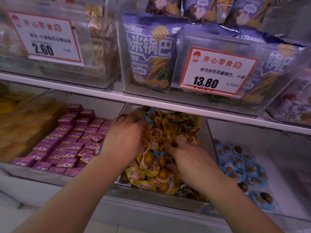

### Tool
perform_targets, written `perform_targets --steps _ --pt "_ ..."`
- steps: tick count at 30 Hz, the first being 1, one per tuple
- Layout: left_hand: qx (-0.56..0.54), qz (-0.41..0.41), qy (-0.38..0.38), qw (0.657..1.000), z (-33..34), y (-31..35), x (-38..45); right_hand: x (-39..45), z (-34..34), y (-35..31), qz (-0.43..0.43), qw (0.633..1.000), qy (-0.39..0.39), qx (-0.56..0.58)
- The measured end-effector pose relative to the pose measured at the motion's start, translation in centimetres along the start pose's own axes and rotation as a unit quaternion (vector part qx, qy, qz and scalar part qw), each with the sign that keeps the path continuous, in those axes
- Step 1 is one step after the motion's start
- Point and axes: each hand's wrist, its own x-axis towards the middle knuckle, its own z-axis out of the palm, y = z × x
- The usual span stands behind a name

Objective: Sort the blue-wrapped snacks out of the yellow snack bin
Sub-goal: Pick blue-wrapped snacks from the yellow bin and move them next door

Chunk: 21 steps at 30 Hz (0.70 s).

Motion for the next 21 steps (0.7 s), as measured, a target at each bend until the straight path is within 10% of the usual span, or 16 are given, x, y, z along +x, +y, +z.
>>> perform_targets --steps 7,12,21 --pt "-0.155 0.066 -0.051 0.984 0.4 0.4 -0.5 0.7 -0.1 0.5 0.063 0.988 0.068 0.123" --pt "-0.026 0.101 -0.127 0.986 1.2 0.7 -0.7 0.4 -1.6 0.9 0.152 0.926 0.167 0.304" --pt "0.070 0.046 -0.170 0.982 2.4 2.7 -0.6 -1.3 -2.5 1.2 0.085 0.980 0.140 0.111"
